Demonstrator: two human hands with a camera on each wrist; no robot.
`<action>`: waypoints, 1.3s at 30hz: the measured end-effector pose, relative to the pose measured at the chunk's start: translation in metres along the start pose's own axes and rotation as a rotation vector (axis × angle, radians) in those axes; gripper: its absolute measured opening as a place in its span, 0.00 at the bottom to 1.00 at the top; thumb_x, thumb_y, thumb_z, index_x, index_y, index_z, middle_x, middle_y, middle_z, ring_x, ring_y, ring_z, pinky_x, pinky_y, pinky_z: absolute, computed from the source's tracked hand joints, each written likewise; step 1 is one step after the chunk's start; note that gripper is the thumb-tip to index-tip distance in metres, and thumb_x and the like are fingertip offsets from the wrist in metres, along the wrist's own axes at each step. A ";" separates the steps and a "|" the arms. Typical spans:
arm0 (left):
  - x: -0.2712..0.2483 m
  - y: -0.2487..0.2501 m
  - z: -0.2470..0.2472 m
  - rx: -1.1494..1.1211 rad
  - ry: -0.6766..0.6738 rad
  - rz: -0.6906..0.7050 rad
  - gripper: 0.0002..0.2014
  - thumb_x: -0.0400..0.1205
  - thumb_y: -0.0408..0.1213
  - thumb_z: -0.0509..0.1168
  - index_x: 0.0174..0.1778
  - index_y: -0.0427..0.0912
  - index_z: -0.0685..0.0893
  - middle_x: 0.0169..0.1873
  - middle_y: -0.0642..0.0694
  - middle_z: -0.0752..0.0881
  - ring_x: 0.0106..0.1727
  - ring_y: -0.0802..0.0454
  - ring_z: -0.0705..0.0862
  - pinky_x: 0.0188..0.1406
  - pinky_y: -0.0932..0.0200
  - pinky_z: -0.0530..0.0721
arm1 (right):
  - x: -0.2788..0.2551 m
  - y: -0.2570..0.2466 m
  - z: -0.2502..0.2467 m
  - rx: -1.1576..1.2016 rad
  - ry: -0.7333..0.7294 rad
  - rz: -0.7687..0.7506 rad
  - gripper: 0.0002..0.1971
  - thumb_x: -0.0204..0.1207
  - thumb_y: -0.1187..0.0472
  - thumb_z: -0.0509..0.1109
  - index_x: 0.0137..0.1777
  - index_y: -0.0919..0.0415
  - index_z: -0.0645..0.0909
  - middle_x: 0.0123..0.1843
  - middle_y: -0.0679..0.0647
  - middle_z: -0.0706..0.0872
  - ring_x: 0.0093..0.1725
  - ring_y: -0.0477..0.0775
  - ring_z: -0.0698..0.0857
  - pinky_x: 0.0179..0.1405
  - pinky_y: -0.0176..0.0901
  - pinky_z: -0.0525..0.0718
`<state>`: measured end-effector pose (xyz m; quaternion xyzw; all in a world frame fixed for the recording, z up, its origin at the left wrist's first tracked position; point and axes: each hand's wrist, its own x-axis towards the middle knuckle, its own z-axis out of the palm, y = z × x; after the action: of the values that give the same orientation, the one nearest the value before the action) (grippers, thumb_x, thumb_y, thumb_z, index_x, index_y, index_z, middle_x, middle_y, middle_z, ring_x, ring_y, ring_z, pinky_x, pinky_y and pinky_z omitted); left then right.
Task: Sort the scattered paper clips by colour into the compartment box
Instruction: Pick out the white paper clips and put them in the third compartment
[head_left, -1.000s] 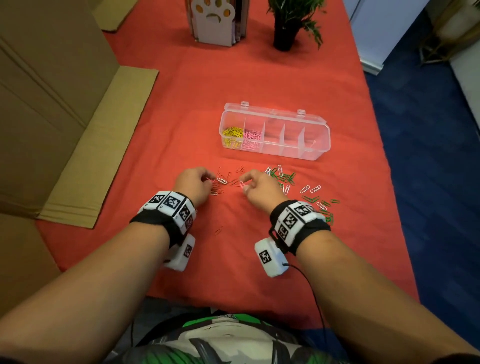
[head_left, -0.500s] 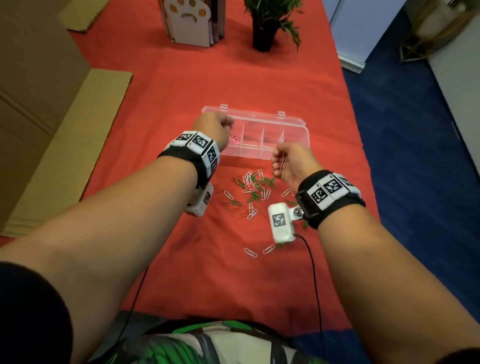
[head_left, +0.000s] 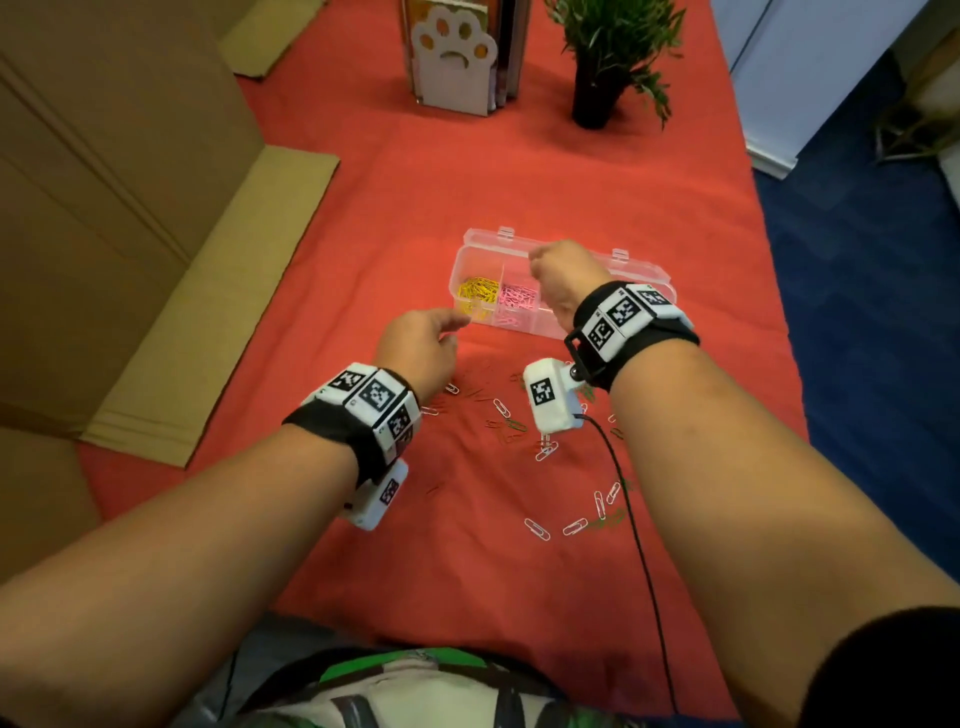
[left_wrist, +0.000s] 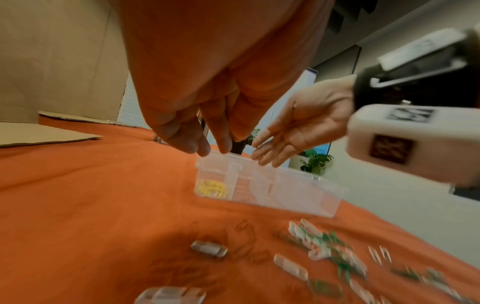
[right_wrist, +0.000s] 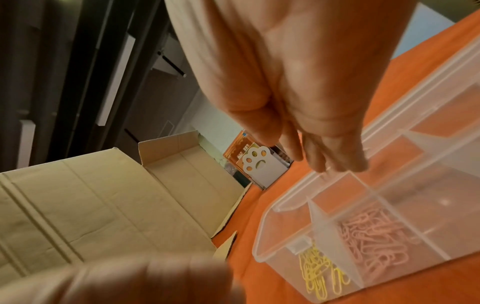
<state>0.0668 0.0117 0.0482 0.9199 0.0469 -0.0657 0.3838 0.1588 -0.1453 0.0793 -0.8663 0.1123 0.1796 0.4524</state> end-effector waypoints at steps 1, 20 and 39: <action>-0.005 -0.006 -0.001 0.017 -0.008 -0.008 0.17 0.79 0.29 0.60 0.62 0.43 0.84 0.59 0.45 0.87 0.63 0.50 0.84 0.64 0.63 0.76 | -0.006 -0.002 -0.001 -0.004 -0.010 0.022 0.18 0.78 0.74 0.55 0.64 0.73 0.79 0.67 0.66 0.81 0.68 0.65 0.79 0.71 0.52 0.76; -0.069 0.006 0.068 0.129 -0.392 0.040 0.07 0.73 0.37 0.73 0.46 0.47 0.90 0.44 0.49 0.91 0.43 0.53 0.85 0.44 0.66 0.76 | -0.123 0.150 -0.037 -0.271 0.089 0.067 0.09 0.76 0.68 0.64 0.50 0.64 0.85 0.43 0.57 0.86 0.43 0.53 0.82 0.35 0.34 0.71; -0.103 0.014 0.114 0.223 -0.370 0.065 0.11 0.73 0.22 0.60 0.44 0.37 0.85 0.42 0.43 0.82 0.48 0.45 0.82 0.50 0.60 0.74 | -0.149 0.192 -0.004 -0.751 -0.071 -0.195 0.17 0.75 0.57 0.68 0.59 0.66 0.74 0.60 0.65 0.79 0.64 0.67 0.77 0.59 0.52 0.78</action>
<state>-0.0422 -0.0830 -0.0056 0.9299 -0.0616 -0.2256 0.2839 -0.0445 -0.2522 0.0000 -0.9715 -0.0597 0.1942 0.1221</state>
